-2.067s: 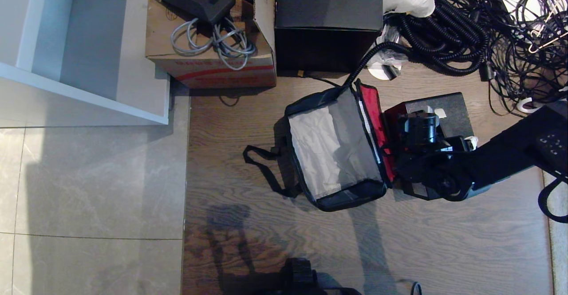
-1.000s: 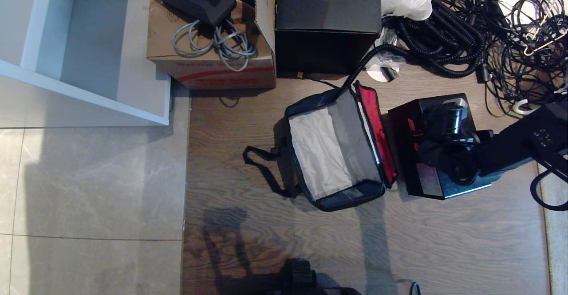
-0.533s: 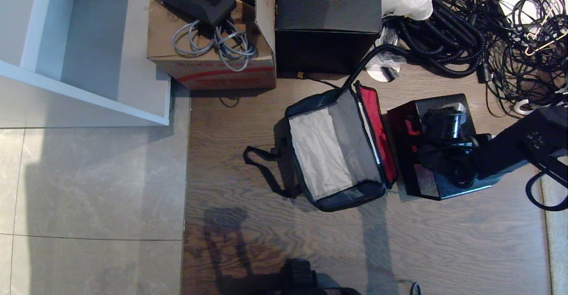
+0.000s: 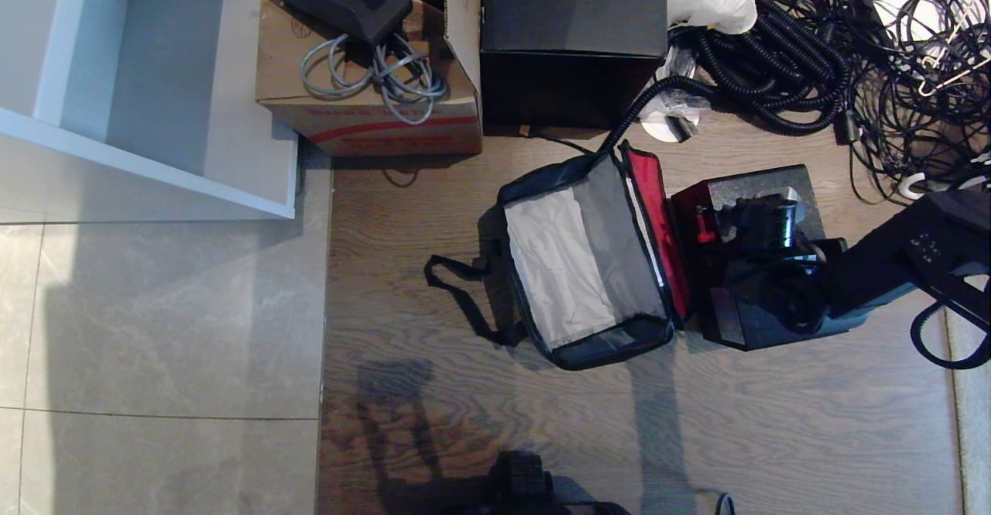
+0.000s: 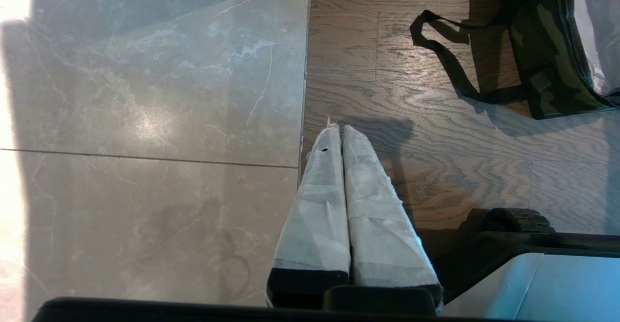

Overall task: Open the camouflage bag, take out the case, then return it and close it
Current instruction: Grip the handle again, then place the black box back

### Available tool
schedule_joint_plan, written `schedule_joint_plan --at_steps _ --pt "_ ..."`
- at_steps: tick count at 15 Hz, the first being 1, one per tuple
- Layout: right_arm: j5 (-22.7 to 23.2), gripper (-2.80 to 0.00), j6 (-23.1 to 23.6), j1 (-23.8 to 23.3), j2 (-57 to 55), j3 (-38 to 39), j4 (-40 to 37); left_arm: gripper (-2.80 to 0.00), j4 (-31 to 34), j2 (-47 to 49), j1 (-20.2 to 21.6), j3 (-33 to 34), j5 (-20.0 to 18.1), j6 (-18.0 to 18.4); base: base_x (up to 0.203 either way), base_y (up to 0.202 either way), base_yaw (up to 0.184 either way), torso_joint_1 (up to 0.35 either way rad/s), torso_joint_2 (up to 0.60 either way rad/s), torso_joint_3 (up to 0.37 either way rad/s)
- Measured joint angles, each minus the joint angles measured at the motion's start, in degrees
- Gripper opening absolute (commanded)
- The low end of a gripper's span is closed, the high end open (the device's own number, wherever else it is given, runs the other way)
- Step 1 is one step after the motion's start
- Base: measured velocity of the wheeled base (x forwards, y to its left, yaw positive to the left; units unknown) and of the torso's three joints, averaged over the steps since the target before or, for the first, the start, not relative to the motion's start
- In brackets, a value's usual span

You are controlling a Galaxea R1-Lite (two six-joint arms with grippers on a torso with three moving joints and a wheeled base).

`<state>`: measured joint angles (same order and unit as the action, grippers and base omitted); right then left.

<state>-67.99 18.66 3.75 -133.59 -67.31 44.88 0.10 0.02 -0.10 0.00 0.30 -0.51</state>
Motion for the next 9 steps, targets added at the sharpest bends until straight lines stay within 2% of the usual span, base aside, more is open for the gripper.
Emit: schedule_joint_plan --at_steps 5,9 --pt "0.32 -2.80 0.16 2.44 5.03 2.93 -0.88 -2.80 -0.01 0.00 0.00 0.00 -0.05 0.02 0.000 0.000 0.000 0.000 0.00 0.000" --pt "3.99 -2.80 0.53 3.00 14.16 4.19 -6.44 -2.80 0.00 0.00 0.02 0.00 -0.01 0.00 0.000 0.000 0.000 0.000 0.00 0.000"
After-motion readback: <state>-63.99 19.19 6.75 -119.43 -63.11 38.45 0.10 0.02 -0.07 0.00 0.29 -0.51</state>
